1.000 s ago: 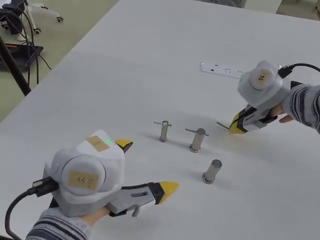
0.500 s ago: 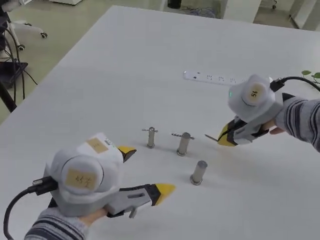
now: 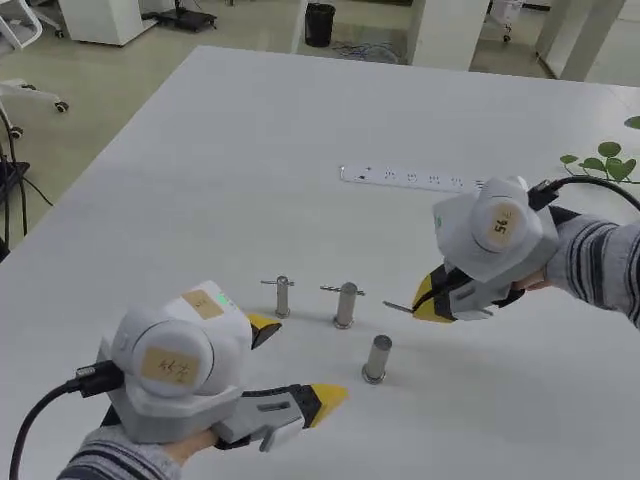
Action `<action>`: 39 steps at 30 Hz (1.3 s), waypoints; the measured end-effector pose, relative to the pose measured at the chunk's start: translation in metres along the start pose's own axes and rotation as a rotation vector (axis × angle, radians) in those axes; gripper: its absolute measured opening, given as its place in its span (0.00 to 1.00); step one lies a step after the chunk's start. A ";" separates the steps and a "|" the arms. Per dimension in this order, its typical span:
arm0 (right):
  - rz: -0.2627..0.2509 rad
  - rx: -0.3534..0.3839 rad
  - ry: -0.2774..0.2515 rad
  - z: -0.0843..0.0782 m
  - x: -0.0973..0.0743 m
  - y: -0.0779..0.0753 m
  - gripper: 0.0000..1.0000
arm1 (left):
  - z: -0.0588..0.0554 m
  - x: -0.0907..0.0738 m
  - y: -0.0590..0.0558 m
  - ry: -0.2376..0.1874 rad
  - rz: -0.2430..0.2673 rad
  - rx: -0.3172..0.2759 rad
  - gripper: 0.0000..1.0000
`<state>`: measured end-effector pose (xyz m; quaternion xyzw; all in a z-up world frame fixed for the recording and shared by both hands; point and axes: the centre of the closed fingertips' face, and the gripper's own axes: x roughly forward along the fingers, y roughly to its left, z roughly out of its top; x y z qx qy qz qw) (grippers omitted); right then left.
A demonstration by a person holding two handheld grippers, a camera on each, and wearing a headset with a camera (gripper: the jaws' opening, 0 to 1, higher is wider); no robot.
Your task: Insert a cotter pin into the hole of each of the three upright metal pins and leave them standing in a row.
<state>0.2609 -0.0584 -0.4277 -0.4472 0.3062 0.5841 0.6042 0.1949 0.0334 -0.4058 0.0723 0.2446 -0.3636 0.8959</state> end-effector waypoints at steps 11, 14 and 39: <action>0.023 -0.125 -0.033 0.025 -0.006 0.027 0.00 | 0.008 0.004 -0.014 -0.003 -0.050 -0.036 0.49; 0.025 -0.150 -0.045 0.031 -0.006 0.034 0.00 | 0.009 0.005 -0.016 -0.006 -0.059 -0.060 0.47; -0.070 -0.230 -0.142 0.058 -0.014 0.056 0.00 | 0.020 0.009 -0.021 -0.082 -0.090 -0.417 0.15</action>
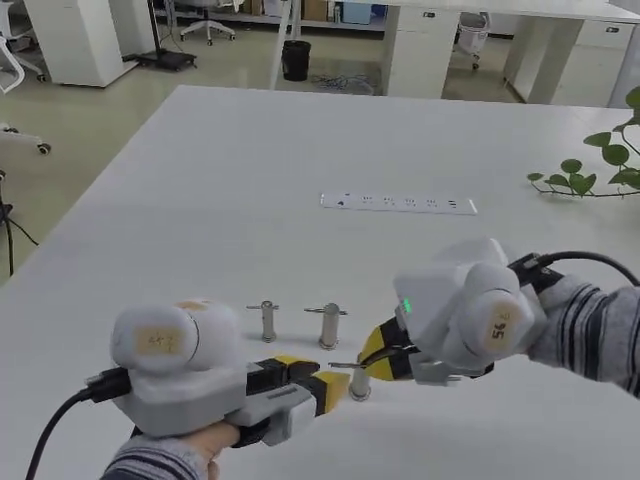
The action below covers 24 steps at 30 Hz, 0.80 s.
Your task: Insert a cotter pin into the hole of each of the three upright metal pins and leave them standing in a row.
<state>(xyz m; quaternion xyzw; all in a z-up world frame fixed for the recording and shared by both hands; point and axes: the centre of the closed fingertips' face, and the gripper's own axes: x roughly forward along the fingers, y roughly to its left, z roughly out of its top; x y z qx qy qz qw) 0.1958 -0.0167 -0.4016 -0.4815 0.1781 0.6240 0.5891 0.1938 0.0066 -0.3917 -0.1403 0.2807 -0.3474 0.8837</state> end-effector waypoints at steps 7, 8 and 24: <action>-0.010 0.002 -0.015 0.005 0.000 0.003 0.00 | 0.002 0.000 -0.001 -0.036 -0.019 -0.084 0.07; -0.011 0.001 -0.016 0.006 0.000 0.003 0.00 | 0.002 0.000 -0.001 -0.037 -0.019 -0.084 0.07; -0.019 -0.003 -0.010 0.004 0.004 0.005 0.00 | -0.003 0.002 -0.006 -0.020 -0.042 -0.076 0.00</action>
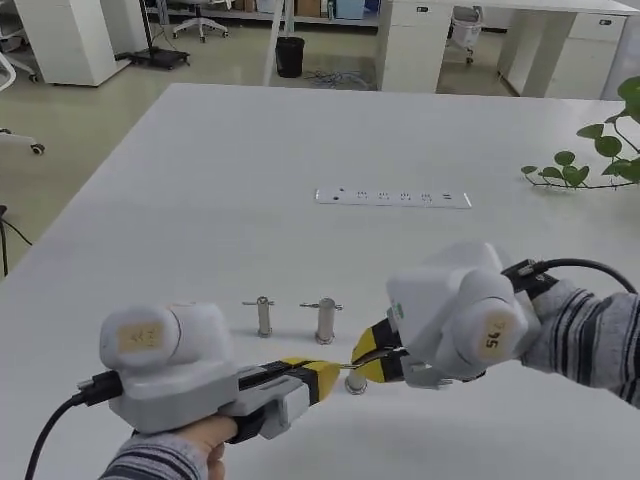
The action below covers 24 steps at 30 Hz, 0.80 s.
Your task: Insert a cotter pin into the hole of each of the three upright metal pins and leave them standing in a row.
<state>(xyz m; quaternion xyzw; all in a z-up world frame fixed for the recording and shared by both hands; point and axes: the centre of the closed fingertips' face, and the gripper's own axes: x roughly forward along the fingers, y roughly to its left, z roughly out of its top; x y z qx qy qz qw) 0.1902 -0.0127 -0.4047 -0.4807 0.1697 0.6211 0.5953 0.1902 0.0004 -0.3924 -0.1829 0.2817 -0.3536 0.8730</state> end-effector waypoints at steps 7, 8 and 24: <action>0.001 0.025 0.004 -0.002 0.000 0.000 0.00 | -0.005 0.001 -0.006 0.049 -0.019 0.161 0.00; 0.002 0.026 0.004 -0.002 0.000 0.000 0.00 | -0.006 0.001 -0.005 0.056 -0.019 0.186 0.00; 0.060 0.238 -0.055 -0.010 0.004 0.014 0.05 | -0.017 -0.001 -0.004 0.143 -0.030 0.436 0.00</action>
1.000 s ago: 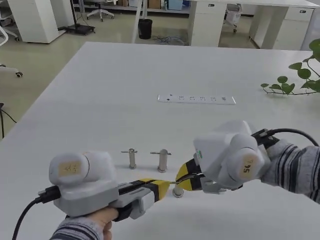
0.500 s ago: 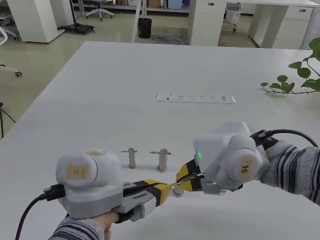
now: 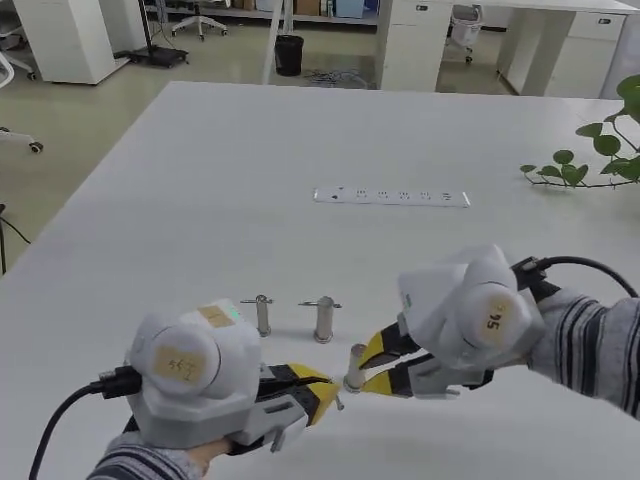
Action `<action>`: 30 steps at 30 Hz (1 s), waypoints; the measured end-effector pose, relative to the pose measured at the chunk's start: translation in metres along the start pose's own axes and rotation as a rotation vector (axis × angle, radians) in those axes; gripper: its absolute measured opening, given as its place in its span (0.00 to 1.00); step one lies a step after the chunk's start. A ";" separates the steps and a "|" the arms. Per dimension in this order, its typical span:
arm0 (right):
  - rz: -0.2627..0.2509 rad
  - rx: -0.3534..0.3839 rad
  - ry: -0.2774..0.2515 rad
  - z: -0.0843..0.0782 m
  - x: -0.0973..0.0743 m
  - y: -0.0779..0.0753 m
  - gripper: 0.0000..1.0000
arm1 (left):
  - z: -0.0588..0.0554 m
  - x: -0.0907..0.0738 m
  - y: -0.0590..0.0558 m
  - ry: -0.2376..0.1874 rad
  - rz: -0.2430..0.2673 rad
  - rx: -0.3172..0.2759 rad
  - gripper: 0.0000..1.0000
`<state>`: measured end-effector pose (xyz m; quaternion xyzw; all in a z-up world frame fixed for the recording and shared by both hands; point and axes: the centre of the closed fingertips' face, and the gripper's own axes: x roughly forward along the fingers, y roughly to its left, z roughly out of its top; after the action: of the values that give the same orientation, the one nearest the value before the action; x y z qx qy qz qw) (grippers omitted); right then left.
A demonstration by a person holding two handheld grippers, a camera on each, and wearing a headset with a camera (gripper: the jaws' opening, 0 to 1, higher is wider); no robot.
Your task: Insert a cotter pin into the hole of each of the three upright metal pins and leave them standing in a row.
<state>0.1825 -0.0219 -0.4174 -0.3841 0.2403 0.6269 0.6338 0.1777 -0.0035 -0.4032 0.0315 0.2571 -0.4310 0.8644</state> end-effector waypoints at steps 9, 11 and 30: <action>0.068 0.238 -0.116 0.002 0.005 0.013 0.11 | 0.009 -0.006 -0.002 -0.033 -0.028 0.024 0.00; 0.083 0.262 -0.136 0.003 0.006 0.015 0.12 | 0.014 -0.008 -0.005 -0.053 -0.045 0.021 0.00; 0.121 0.331 -0.218 0.015 0.001 0.024 0.00 | 0.023 -0.014 -0.021 -0.105 -0.123 -0.007 0.00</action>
<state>0.1567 -0.0112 -0.4140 -0.1895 0.2928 0.6535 0.6718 0.1643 -0.0128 -0.3729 -0.0100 0.2144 -0.4836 0.8486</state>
